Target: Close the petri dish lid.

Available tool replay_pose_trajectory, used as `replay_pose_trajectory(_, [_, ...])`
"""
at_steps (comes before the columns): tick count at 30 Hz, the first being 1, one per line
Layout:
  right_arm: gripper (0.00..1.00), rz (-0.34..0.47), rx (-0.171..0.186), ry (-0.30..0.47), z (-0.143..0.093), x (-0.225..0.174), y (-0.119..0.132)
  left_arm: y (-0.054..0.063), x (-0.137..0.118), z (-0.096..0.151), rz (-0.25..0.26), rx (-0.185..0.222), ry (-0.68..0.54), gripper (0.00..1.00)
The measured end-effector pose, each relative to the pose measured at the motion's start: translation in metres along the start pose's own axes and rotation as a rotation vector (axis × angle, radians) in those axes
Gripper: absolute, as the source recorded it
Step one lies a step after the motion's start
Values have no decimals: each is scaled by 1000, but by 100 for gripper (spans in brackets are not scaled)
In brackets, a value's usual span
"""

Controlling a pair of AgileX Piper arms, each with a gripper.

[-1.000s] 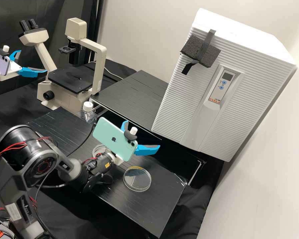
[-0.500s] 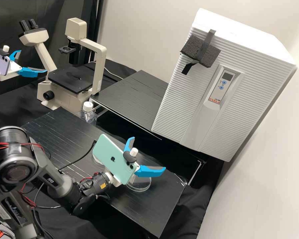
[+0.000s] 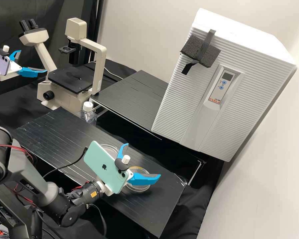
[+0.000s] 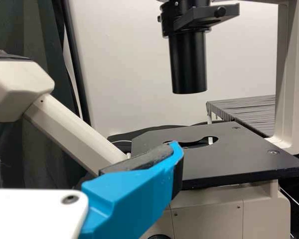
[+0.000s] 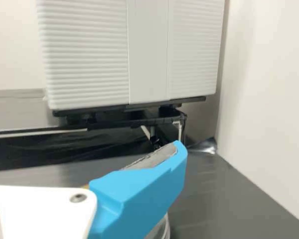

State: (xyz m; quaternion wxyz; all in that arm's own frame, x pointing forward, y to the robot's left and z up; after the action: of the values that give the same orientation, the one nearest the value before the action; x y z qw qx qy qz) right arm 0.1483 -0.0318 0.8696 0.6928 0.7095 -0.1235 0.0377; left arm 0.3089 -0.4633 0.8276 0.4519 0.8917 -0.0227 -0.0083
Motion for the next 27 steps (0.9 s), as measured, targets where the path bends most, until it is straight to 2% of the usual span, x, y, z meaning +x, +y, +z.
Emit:
replay_pose_trajectory(14, [100, 18, -15, -71, 13, -6, 6, 0, 0, 0, 0, 0, 0, 100])
replay_pose_trajectory(18, [100, 1, -18, -75, 15, -8, 7, 0, 0, 0, 0, 0, 0, 100])
replay_pose_trajectory(23, [100, -37, -44, -69, 16, -10, 5, 0, 0, 0, 0, 0, 0, 100])
replay_pose_trajectory(27, [100, -49, -51, -70, 17, -11, 4, 0, 0, 0, 0, 0, 0, 100])
